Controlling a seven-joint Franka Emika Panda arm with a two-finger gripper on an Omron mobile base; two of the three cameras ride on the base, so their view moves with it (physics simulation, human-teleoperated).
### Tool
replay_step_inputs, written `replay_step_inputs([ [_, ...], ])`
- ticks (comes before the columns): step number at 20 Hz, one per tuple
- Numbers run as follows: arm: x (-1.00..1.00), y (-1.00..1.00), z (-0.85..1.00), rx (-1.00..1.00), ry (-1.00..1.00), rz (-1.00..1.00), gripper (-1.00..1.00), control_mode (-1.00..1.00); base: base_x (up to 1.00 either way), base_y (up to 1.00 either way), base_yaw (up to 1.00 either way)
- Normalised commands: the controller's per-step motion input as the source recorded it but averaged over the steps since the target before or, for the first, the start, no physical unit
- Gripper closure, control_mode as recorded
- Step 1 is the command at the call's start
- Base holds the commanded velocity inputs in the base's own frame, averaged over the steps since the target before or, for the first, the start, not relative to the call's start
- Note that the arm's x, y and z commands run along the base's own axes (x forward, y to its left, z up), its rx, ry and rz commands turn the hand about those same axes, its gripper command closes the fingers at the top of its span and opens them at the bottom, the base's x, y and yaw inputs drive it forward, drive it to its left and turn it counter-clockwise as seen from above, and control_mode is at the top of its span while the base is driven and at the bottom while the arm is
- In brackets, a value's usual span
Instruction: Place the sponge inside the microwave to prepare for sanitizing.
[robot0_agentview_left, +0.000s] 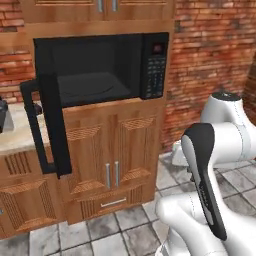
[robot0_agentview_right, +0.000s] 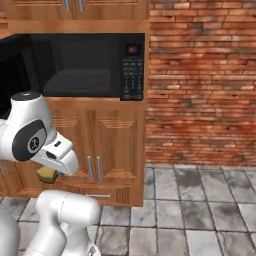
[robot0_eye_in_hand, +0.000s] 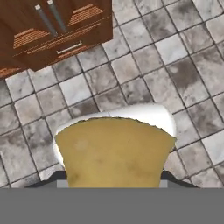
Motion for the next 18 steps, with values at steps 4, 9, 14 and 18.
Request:
replay_step_inputs([
  [4, 0.00, 0.00, 0.00, 0.00, 0.00, 0.00, 1.00, 1.00, 0.70, -0.19, 0.92],
  [9, 0.00, 0.00, 0.00, 0.00, 0.00, 0.00, 1.00, 1.00, 0.71, -0.45, 0.81],
  [14, 0.00, 0.00, 0.00, 0.00, 0.00, 0.00, 1.00, 1.00, 0.41, -1.00, 0.46],
  [18, 0.00, 0.00, 0.00, 0.00, 0.00, 0.00, 1.00, 1.00, 0.10, -0.39, 0.09],
])
